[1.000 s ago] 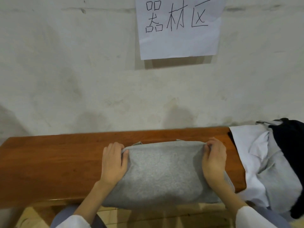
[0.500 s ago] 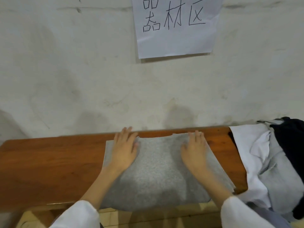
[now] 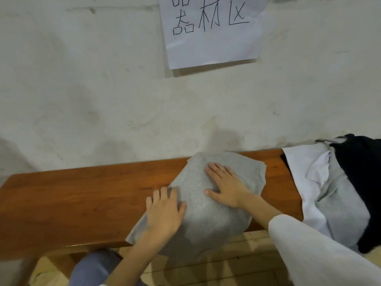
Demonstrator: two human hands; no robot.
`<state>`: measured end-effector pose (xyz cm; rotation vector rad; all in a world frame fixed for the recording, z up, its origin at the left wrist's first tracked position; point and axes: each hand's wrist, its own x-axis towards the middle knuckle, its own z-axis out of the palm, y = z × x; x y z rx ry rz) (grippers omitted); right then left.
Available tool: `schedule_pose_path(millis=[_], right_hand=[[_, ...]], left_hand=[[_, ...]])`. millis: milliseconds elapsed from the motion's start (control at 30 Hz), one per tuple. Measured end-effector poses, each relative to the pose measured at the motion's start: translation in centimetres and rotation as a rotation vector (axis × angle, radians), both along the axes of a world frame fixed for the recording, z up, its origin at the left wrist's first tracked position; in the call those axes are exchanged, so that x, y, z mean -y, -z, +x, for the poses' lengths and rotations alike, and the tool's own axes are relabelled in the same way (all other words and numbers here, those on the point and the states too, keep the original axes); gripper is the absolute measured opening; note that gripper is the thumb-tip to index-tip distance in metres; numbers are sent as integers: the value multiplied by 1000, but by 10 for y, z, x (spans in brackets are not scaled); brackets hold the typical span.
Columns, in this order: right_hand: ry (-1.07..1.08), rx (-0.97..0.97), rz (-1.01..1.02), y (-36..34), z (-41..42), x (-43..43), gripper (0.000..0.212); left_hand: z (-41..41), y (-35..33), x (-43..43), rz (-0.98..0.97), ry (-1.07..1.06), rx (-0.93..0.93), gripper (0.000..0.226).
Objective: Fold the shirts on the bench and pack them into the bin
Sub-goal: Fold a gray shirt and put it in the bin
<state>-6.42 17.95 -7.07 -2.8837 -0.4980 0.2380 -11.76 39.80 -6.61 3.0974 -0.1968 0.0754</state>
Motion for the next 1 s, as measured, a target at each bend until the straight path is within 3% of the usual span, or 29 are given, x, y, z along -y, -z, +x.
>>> schedule_pose_path(millis=[133, 233, 300, 367, 567, 667, 733, 1000], right_hand=[[448, 112, 87, 0, -42, -29, 68], [581, 126, 75, 17, -64, -39, 75], [511, 155, 30, 27, -67, -35, 92], [399, 122, -9, 31, -64, -27, 99], [24, 75, 41, 15, -57, 2, 88], [-18, 86, 37, 6, -55, 25, 78], [-36, 54, -22, 7, -58, 38, 76], [-102, 53, -85, 15, -86, 42, 90]], left_hand=[[33, -2, 8, -55, 205, 94, 48], [57, 4, 20, -47, 499, -23, 60], [58, 9, 23, 0, 550, -108, 60], [48, 19, 21, 3, 470, -110, 60], [1, 25, 17, -40, 260, -15, 61], [16, 20, 1, -15, 381, 61, 66], [27, 18, -8, 18, 489, -14, 75], [-1, 28, -22, 68, 533, -123, 89]])
